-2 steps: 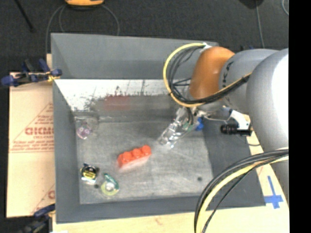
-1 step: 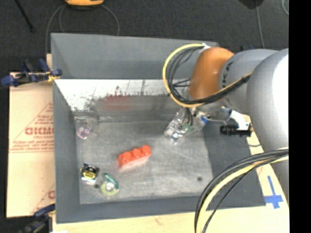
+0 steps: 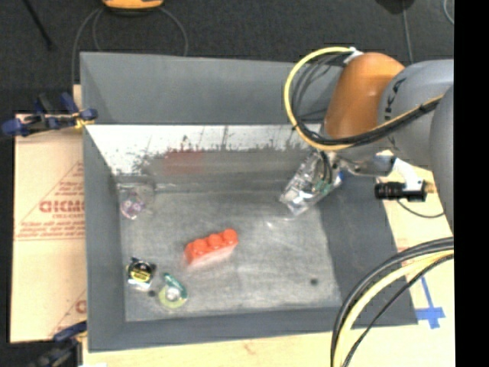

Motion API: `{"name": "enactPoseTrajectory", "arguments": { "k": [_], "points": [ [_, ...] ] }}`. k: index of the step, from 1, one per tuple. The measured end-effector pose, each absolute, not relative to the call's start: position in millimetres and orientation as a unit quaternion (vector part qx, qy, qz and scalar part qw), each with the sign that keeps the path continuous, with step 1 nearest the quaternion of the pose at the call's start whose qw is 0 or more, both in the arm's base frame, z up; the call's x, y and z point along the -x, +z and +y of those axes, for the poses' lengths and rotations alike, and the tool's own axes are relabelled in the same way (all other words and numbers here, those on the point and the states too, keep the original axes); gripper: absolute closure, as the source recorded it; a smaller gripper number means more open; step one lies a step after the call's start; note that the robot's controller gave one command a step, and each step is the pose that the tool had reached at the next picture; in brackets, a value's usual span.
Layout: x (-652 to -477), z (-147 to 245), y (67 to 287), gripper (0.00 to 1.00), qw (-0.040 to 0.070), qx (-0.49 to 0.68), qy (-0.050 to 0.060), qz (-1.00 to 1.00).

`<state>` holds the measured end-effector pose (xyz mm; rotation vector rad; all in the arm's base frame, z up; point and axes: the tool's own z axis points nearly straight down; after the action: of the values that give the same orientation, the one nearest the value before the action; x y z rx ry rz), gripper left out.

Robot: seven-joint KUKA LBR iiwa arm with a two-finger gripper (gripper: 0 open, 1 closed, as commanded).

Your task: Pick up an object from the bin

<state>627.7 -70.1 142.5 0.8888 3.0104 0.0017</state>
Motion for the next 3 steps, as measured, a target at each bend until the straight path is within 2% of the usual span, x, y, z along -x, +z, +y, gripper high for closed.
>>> {"name": "enactPoseTrajectory", "arguments": {
  "k": [1, 2, 3],
  "points": [
    [-637.5, -78, 213, 1.0, 0.004, -0.275, 0.001, 0.961],
    [-638.6, -87, 169, 1.0, -0.002, -0.267, -0.002, 0.964],
    [-640.5, -87, 174, 0.0, 0.002, -0.265, -0.002, 0.964]
  ]
}}
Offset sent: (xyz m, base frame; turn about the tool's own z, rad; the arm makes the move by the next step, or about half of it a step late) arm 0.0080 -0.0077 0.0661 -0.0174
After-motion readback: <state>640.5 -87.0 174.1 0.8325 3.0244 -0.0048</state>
